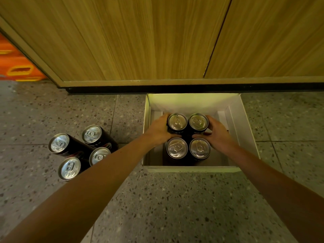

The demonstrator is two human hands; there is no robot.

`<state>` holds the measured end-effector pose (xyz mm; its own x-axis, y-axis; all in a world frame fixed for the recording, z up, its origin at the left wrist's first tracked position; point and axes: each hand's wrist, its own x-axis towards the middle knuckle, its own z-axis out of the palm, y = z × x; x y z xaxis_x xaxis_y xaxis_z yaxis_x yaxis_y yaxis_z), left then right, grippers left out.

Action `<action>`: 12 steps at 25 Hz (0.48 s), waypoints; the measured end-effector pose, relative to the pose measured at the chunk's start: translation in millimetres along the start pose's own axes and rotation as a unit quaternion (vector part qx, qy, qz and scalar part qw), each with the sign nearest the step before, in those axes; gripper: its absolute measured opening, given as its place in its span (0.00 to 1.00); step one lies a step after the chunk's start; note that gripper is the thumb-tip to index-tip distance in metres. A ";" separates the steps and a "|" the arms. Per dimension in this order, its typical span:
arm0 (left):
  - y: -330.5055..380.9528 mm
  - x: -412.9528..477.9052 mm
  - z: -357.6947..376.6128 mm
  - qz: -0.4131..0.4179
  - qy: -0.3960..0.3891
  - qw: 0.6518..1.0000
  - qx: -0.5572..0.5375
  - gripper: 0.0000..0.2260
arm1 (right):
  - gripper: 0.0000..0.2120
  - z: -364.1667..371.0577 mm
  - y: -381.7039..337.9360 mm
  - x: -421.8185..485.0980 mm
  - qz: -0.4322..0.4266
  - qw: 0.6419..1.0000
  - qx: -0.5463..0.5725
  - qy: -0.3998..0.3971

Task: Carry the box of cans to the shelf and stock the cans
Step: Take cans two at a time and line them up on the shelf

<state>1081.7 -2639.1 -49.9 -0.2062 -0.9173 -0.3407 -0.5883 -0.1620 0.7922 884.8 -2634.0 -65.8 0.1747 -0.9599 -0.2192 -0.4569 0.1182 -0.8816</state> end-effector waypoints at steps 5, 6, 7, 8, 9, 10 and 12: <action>1.3 0.5 0.7 0.008 0.019 0.999 -0.029 0.31 | 0.31 -3.6 -9.8 1.2 -0.006 1.000 -0.010 0.006; 1.9 0.3 0.2 0.005 0.022 0.999 -0.038 0.31 | 0.31 -4.8 -12.8 1.2 -0.004 1.000 -0.013 0.009; 2.1 0.4 -0.7 0.003 0.025 0.999 -0.042 0.31 | 0.30 -7.3 -16.7 0.9 -0.005 1.000 -0.016 0.015; 4.0 -0.9 -3.0 0.003 0.026 0.999 -0.044 0.31 | 0.30 -10.8 -21.7 0.6 -0.005 1.000 -0.019 0.023; 8.1 -3.4 -7.4 0.005 0.025 0.999 -0.047 0.31 | 0.30 -15.3 -29.4 0.0 -0.005 0.999 -0.020 0.033; 16.0 -8.1 -14.2 0.006 0.025 0.998 -0.057 0.31 | 0.31 -21.4 -40.5 -1.4 -0.005 0.999 -0.017 0.043; 43.0 -19.4 -35.3 0.006 0.031 0.996 -0.079 0.30 | 0.30 -37.6 -72.1 -5.0 -0.006 0.998 -0.008 0.068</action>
<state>1088.1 -2641.2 8.6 -0.1615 -0.9393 -0.3026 -0.4552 -0.2011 0.8674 884.0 -2647.2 14.6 0.0608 -0.9870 -0.1487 -0.4689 0.1033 -0.8772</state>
